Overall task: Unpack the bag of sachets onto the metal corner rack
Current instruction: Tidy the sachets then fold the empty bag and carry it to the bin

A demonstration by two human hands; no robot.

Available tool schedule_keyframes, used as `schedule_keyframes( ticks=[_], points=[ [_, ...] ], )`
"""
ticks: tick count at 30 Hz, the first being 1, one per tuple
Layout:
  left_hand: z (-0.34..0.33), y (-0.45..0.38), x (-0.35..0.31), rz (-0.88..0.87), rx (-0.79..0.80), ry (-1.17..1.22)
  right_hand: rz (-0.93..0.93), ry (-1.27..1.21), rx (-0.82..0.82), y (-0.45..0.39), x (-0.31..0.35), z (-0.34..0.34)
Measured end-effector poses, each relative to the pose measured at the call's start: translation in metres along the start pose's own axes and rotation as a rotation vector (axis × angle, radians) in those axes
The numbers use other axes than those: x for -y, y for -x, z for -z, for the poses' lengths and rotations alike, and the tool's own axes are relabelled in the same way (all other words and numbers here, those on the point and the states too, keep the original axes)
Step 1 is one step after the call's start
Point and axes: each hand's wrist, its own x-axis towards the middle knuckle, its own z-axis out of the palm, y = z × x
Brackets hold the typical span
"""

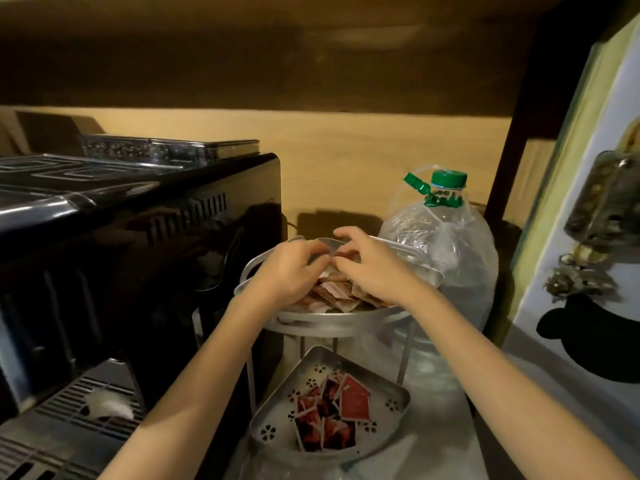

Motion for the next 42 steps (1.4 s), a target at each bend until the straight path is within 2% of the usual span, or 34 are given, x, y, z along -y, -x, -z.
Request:
schedule_keyframes(
  ticks=[3,6,9,12,15,18,20,23,26,33,36,39,42],
  points=[
    [0.000,0.031,-0.007,-0.142,-0.195,0.046,0.071,-0.019,-0.095,0.033,0.004,-0.008],
    [-0.004,0.069,-0.011,-0.217,-0.299,0.154,0.174,-0.007,-0.230,0.069,0.004,-0.028],
    [-0.019,0.111,-0.006,-0.178,-0.341,0.173,0.236,-0.035,-0.347,0.107,-0.004,-0.053],
    [-0.048,0.155,0.013,-0.080,-0.311,0.223,0.233,0.018,-0.416,0.141,-0.024,-0.087],
    [-0.087,0.201,0.043,0.149,-0.196,0.143,0.102,-0.012,-0.315,0.176,-0.050,-0.124],
    [-0.128,0.247,0.075,0.453,0.070,0.051,-0.086,0.128,-0.099,0.207,-0.085,-0.156],
    [-0.147,0.273,0.089,0.596,0.209,-0.013,-0.237,0.215,0.067,0.225,-0.105,-0.172],
    [-0.162,0.296,0.100,0.613,0.235,-0.150,-0.377,0.301,0.252,0.243,-0.119,-0.190],
    [-0.166,0.306,0.098,0.600,0.283,-0.258,-0.457,0.301,0.337,0.253,-0.122,-0.203],
    [-0.176,0.311,0.099,0.657,0.387,-0.306,-0.509,0.267,0.288,0.267,-0.110,-0.226],
    [-0.175,0.308,0.095,0.673,0.356,-0.290,-0.504,0.252,0.255,0.268,-0.102,-0.233],
    [-0.171,0.305,0.092,0.737,0.261,-0.156,-0.523,0.200,0.215,0.267,-0.099,-0.238],
    [-0.158,0.299,0.085,0.894,0.041,0.212,-0.532,0.069,0.092,0.267,-0.096,-0.239]
  ],
)
